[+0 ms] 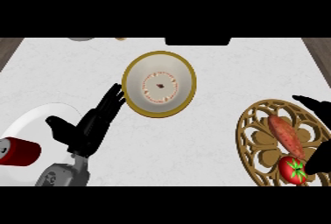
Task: Pick the sweet potato from the placemat and place it in the bowl
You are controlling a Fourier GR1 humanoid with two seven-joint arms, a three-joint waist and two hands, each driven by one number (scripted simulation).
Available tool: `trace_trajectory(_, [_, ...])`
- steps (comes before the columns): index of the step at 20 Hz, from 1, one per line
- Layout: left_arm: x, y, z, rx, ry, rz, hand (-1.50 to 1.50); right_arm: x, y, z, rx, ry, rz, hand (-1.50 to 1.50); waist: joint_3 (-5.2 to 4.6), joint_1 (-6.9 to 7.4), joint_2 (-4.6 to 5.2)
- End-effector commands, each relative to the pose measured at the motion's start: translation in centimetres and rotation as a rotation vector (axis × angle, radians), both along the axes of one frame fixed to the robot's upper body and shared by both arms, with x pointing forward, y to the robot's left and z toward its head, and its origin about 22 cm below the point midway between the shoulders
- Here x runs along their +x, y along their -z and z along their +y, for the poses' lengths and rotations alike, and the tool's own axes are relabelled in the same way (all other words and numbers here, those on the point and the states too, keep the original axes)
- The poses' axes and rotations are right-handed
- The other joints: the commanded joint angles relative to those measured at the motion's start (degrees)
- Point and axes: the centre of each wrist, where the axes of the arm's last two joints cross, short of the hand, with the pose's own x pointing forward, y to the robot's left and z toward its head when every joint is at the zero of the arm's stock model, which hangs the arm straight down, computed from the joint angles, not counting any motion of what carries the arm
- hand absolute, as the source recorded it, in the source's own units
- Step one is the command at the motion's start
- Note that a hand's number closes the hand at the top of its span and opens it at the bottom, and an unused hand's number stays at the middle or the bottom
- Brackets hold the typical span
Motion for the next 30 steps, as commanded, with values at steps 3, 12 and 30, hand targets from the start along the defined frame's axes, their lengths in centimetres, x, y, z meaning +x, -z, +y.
trace_trajectory(3, [-0.6, 1.8, -0.4, -0.01, -0.012, 0.0, 0.0, 0.3, 2.1, 2.2, -0.012, -0.013, 0.023, -1.5, 0.01, -0.4, -0.07])
trace_trajectory(12, [0.8, 0.3, 0.8, -0.019, -0.017, -0.005, 0.0, 1.3, 4.2, 0.9, -0.055, -0.04, 0.036, -1.5, 0.02, -0.47, -0.04])
trace_trajectory(30, [-0.5, 0.5, 0.3, 0.014, -0.013, 0.003, 0.0, 1.0, 6.5, 0.1, -0.035, 0.019, -0.012, -1.5, 0.02, -0.48, -0.09])
